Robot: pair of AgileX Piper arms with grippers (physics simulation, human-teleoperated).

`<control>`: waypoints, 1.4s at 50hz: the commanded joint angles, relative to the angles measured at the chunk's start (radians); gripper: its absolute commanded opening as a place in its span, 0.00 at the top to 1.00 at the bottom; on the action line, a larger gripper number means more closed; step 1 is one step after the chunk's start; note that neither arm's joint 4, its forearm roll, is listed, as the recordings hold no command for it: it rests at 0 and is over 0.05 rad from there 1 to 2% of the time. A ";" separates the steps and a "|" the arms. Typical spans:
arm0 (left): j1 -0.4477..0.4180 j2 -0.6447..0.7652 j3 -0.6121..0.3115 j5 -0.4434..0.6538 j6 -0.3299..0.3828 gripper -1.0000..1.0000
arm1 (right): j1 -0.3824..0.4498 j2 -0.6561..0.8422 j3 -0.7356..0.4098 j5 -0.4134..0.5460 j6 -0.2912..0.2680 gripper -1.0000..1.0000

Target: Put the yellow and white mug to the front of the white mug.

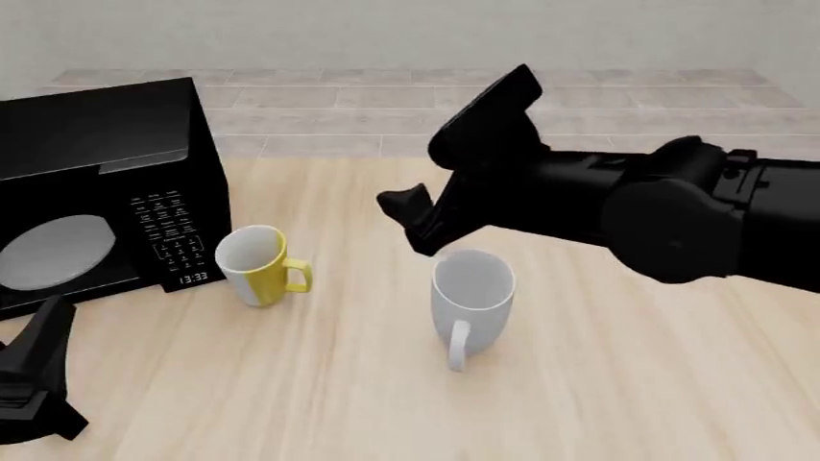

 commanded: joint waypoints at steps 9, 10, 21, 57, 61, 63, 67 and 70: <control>0.000 0.000 0.000 0.000 0.000 0.00 | 0.073 0.129 -0.101 0.024 -0.018 0.00; 0.000 0.000 0.000 0.000 0.000 0.00 | 0.074 0.133 -0.106 0.024 -0.019 0.00; 0.000 0.000 0.000 0.000 0.000 0.00 | 0.091 0.232 -0.151 -0.008 -0.030 0.00; 0.000 0.000 0.000 0.000 0.000 0.00 | 0.131 0.536 -0.324 -0.041 -0.035 0.00; 0.000 0.000 0.000 0.000 0.000 0.00 | 0.126 0.573 -0.353 -0.036 -0.055 0.00; 0.000 0.000 0.000 0.000 0.000 0.00 | 0.123 0.583 -0.361 -0.036 -0.060 0.00; 0.000 0.000 0.000 0.000 0.000 0.00 | 0.116 0.603 -0.374 -0.044 -0.067 0.00; 0.000 0.000 0.000 0.000 0.000 0.00 | 0.115 0.618 -0.375 -0.059 -0.062 0.00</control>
